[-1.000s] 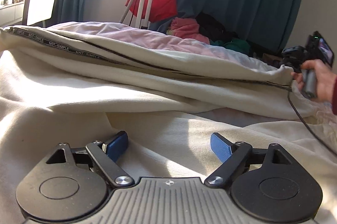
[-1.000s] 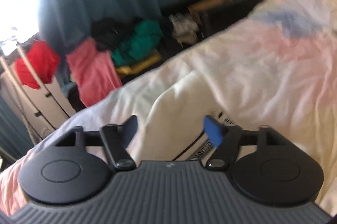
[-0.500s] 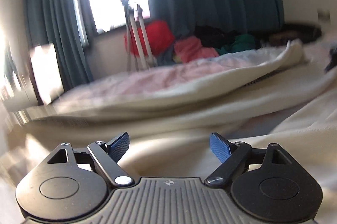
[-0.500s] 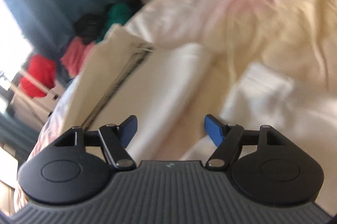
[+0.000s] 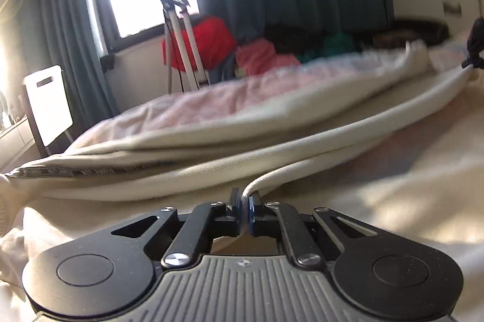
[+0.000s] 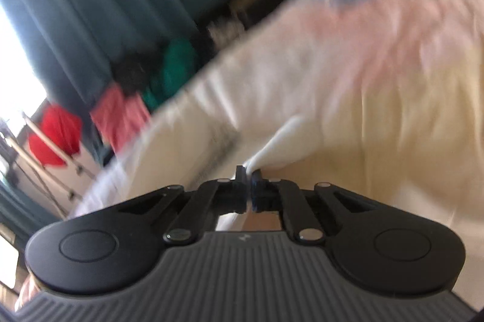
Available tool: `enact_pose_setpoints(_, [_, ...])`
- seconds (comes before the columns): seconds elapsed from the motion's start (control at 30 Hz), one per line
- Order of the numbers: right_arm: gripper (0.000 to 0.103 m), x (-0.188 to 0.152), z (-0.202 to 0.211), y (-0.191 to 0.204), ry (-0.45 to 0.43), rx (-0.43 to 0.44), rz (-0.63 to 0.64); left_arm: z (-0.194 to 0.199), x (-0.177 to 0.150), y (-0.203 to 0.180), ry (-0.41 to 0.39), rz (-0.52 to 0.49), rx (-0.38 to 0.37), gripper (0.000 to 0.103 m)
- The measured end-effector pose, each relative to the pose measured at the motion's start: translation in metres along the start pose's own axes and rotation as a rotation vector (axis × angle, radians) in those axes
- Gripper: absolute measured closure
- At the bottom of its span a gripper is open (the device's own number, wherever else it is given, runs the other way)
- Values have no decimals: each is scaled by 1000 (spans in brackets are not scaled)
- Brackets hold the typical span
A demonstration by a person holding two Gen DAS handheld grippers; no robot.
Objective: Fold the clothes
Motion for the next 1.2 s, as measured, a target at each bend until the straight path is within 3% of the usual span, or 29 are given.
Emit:
enact_pose_setpoints(0.1, [98,15,19,0,-75,4,17,23,10,12,-51,84,-75,100])
enact_pose_setpoints(0.17, [98,17,22,-10,-88,-17,23,32,7,10,-34,84,-136,100])
enact_pose_setpoints(0.33, [97,-10,-6,-56,-13,-107,50,20,-13,-1,66,40,-140,100])
enact_pose_setpoints(0.47, [93,-15,-5,-56,-2,-101,102,13,-20,-2,105,69,-137,97])
enact_pose_setpoints(0.57, [86,-15,8,-50,23,-121,144,8,-25,-3,134,92,-134,89])
enact_pose_setpoints(0.63, [71,-23,28,-47,8,-119,177,8,-28,-3,146,106,-132,76])
enact_pose_setpoints(0.67, [56,-28,39,-47,-1,-114,187,11,-28,-3,147,112,-129,72])
enact_pose_setpoints(0.7, [42,-34,50,-46,-11,-108,197,14,-28,-2,146,119,-126,59])
enact_pose_setpoints(0.73, [38,-41,63,-45,-14,-87,205,19,-28,-2,140,128,-118,45])
enact_pose_setpoints(0.83, [37,-69,99,-44,14,-32,239,40,-29,-1,120,148,-90,28])
enact_pose_setpoints(0.97, [37,-101,135,-34,81,-58,393,74,-33,-3,103,156,-85,19])
enact_pose_setpoints(1.1, [37,-126,173,-21,60,-74,573,104,-46,22,110,290,-52,11])
enact_pose_setpoints(1.2, [37,-139,192,-23,65,-46,607,127,-55,42,118,399,-24,9])
Point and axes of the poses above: each gripper's, at about its wrist camera, not at the fingertips, and z roughly against the way its jaws point, y to its left, x to its top, the point moved 8 cm from there along -z, roughly the way its jaws point, and after that the axes turned 14 degrees about y, right-handed, at the moved point
